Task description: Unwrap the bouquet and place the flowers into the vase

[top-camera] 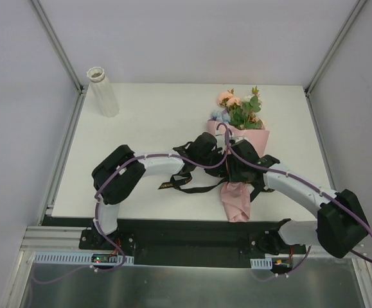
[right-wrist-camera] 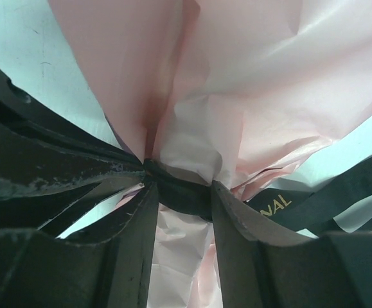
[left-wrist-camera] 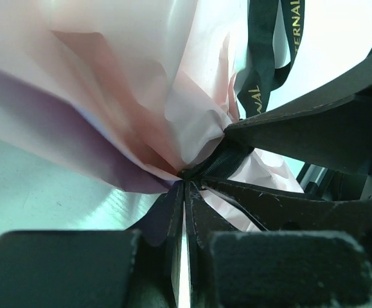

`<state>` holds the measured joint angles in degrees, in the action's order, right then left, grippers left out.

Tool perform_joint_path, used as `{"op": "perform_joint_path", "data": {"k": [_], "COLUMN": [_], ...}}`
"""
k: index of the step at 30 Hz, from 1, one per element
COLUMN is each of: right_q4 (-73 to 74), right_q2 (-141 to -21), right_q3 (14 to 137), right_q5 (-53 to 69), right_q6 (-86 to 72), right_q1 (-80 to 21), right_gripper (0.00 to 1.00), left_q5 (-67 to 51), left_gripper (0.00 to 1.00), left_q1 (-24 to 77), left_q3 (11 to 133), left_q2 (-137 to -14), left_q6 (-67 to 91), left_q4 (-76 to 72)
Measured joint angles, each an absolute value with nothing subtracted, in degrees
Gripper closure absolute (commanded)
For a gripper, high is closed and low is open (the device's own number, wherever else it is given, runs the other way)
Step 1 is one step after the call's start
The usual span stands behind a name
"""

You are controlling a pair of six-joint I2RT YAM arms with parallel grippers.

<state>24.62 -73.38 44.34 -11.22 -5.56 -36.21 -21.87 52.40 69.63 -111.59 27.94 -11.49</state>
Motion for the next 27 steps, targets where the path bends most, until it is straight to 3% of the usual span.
{"op": "perform_joint_path", "data": {"k": [4, 8, 12, 19, 21, 22, 25, 27], "right_q4": [24.6, 24.6, 25.0, 26.4, 26.7, 26.9, 26.1, 25.2], "right_q2": [-73.4, -72.8, -70.6, -66.0, -65.6, -65.6, -65.1, -63.9], "right_q3": [44.3, 44.1, 43.6, 41.0, 40.4, 40.3, 40.1, 39.5], "right_q5": [-11.4, -12.1, -13.7, -18.6, -18.8, -18.4, -15.9, -13.8], "right_q6": [-5.7, -6.1, -6.9, -9.1, -9.3, -9.4, -9.6, -9.8], "right_q1": [-36.4, -36.6, -36.6, -36.7, -36.7, -36.7, -36.7, -36.7], "right_gripper": [0.7, 0.9, 0.99, 0.99, 0.89, 0.76, 0.6, 0.6], "left_q5": [-21.8, -21.8, -21.4, -18.3, -17.7, -17.7, -18.2, -19.8], "left_gripper": [1.0, 1.0, 1.0, 1.0, 1.0, 1.0, 1.0, 1.0], "left_q1": [52.4, 52.4, 52.5, 52.6, 52.7, 52.8, 52.9, 52.9], "left_q3": [69.1, 68.8, 68.4, 65.7, 65.5, 65.5, 65.4, 64.9], "left_q2": [-110.9, -110.8, -110.7, -108.9, -108.4, -108.3, -108.0, -108.0], "left_q6": [28.1, 28.1, 28.0, 27.5, 27.5, 27.5, 27.6, 28.1], "left_q4": [-11.8, -12.2, -13.1, -13.9, -13.9, -13.9, -14.9, -16.7]}}
